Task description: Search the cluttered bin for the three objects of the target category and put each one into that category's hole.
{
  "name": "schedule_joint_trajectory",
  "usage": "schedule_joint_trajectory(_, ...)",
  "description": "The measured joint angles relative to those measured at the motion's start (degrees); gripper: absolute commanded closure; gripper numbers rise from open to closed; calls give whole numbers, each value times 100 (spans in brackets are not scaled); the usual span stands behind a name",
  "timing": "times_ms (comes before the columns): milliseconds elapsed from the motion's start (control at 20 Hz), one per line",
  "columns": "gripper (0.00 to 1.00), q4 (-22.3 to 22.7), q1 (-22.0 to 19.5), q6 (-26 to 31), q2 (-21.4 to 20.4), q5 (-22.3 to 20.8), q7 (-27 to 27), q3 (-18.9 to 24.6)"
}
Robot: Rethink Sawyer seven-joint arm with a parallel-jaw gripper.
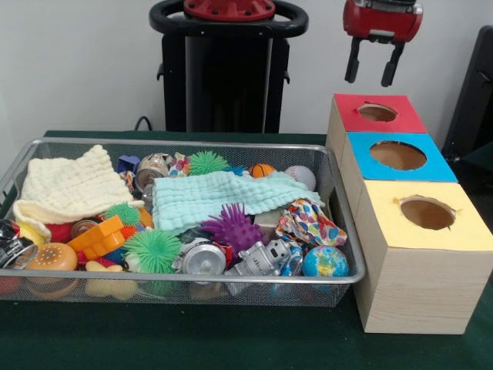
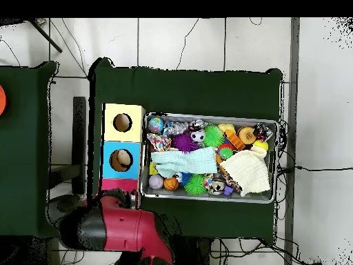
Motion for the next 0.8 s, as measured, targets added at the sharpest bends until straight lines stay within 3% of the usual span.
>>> schedule_joint_trajectory(800,0,2,-977,1,-237,-80,0,125)
